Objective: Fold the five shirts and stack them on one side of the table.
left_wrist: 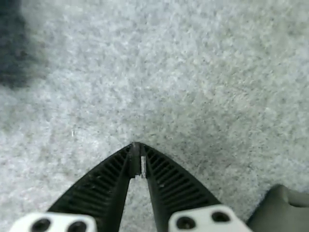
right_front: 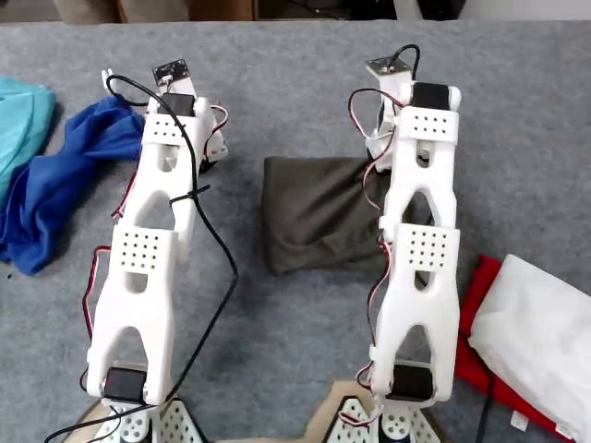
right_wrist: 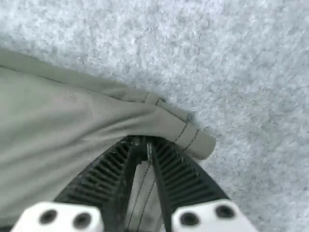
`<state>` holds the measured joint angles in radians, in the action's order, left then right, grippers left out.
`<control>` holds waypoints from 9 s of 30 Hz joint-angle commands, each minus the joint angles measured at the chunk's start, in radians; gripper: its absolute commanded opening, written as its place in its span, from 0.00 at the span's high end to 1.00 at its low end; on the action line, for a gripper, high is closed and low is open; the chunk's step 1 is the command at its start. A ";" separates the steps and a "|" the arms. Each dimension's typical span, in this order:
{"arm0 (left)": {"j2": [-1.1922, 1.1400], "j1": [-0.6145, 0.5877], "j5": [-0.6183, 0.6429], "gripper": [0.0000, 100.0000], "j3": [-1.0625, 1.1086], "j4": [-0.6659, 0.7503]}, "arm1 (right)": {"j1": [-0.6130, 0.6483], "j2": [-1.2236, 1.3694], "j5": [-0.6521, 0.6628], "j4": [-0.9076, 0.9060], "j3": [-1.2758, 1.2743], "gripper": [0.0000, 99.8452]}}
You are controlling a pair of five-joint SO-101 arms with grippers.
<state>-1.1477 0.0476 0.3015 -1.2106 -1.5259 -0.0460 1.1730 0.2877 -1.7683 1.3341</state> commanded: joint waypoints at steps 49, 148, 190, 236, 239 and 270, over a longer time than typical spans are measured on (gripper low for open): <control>-0.183 0.292 -0.081 0.98 -0.385 -0.100 | -0.021 -0.906 0.249 0.204 -1.481 0.99; 0.111 0.354 -0.017 0.98 -0.368 -0.229 | -0.297 -1.250 -0.012 0.319 -1.566 1.00; 0.305 0.968 0.083 0.98 -0.041 0.321 | -1.400 -1.600 0.582 0.302 -1.575 1.00; 0.278 0.434 -0.129 0.98 -0.434 -0.238 | -0.992 -1.659 0.519 -0.014 -1.438 0.99; 0.280 0.252 -0.198 0.98 -0.399 -0.238 | -0.868 -1.738 0.519 -0.014 -1.488 0.99; 0.360 -1.180 -0.833 0.83 0.083 -0.121 | 0.193 -1.578 0.170 -0.017 -1.620 0.99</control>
<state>-0.7472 -1.1017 -0.5224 -1.1201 -1.7100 0.1151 -0.4104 0.4626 -1.7683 -0.3629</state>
